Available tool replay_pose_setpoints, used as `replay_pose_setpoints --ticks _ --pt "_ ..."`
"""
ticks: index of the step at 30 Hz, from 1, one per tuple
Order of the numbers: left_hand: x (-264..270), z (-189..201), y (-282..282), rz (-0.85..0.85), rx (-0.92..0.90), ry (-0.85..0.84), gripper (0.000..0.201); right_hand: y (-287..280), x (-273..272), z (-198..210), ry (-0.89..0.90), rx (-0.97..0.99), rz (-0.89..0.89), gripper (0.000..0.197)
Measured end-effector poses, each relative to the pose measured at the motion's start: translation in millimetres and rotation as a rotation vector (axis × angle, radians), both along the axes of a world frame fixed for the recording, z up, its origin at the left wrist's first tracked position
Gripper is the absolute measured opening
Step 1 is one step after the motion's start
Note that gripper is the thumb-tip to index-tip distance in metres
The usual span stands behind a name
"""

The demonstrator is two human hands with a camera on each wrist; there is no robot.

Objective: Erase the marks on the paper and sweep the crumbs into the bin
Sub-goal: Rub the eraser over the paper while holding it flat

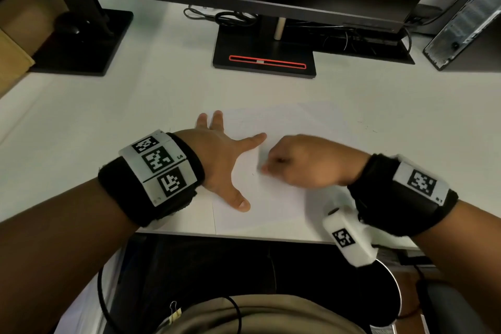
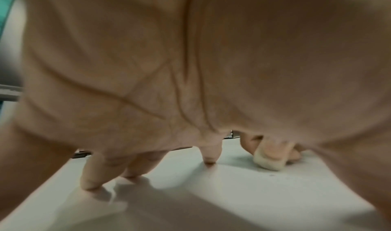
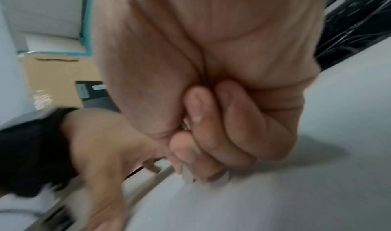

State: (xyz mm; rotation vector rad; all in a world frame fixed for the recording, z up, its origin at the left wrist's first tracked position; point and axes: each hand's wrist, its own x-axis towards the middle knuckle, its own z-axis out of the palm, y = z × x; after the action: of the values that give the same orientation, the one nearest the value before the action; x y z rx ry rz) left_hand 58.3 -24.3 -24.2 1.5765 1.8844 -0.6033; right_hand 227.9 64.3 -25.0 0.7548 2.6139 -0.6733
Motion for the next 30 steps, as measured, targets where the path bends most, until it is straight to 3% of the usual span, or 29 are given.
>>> replay_pose_setpoints --ticks 3,8,14,18,23,27,30 --pt "0 1 0 0.010 -0.008 -0.004 0.135 17 -1 4 0.036 0.051 -0.103 0.045" --pt "1 1 0 -0.007 0.006 0.001 0.134 -12 -3 -4 0.017 0.012 0.025 0.045" --pt "0 1 -1 0.006 0.003 -0.011 0.134 14 -1 1 0.051 0.028 -0.177 0.047" --pt "0 1 0 0.001 0.000 -0.007 0.134 -7 -1 -1 -0.004 0.000 -0.019 0.045" --pt "0 0 -2 0.006 -0.004 -0.007 0.134 21 3 7 0.013 0.065 -0.165 0.044" --pt "-1 -1 -3 -0.004 -0.003 0.005 0.135 -5 0 1 -0.041 -0.006 0.025 0.046" --pt "0 -1 -3 -0.004 -0.008 0.014 0.136 6 -1 3 -0.016 -0.015 -0.048 0.047"
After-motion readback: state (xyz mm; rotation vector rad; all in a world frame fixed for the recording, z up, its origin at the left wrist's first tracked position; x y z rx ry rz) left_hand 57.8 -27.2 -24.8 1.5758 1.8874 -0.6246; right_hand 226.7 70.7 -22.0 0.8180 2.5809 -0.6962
